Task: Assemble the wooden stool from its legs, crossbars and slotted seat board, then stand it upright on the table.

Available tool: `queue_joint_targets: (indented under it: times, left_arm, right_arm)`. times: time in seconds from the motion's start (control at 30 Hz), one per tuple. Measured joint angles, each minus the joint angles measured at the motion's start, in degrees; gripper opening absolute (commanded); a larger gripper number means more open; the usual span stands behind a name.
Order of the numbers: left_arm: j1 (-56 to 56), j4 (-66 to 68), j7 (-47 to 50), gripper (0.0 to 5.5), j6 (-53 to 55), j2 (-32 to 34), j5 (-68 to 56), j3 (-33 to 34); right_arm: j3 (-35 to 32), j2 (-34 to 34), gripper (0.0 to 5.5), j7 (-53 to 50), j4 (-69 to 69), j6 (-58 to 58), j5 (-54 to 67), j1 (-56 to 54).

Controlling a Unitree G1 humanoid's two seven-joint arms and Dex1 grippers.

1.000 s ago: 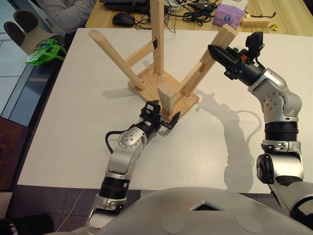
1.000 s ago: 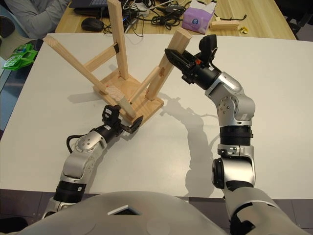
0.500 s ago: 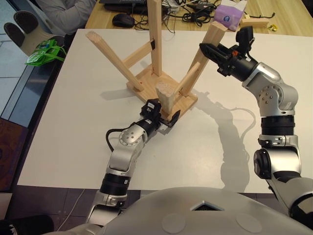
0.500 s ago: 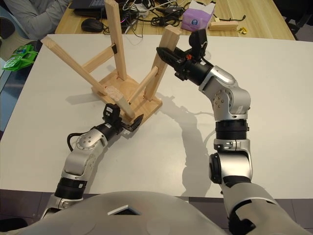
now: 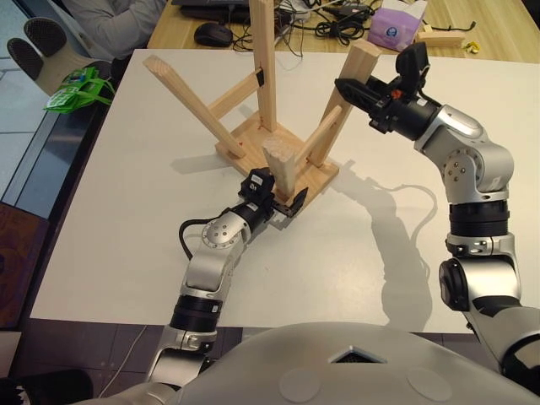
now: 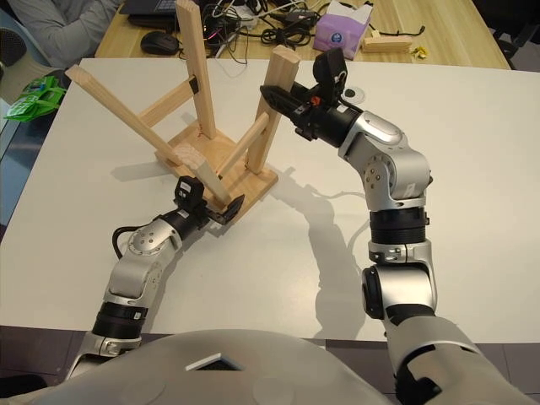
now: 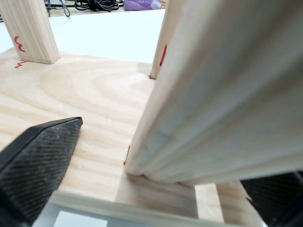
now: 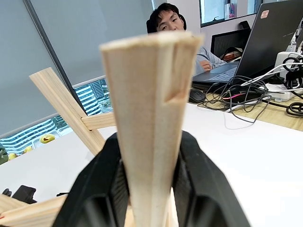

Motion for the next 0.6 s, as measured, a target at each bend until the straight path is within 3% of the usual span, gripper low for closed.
queue_joint_targets:
  times: [0.6]
  left_arm:
    - [-0.2,0.8,0.8,5.40,-0.5,-0.6,0.5,0.0]
  right_arm:
    - [1.0,-0.8,1.02,0.1,1.3,0.2,0.3,-0.8]
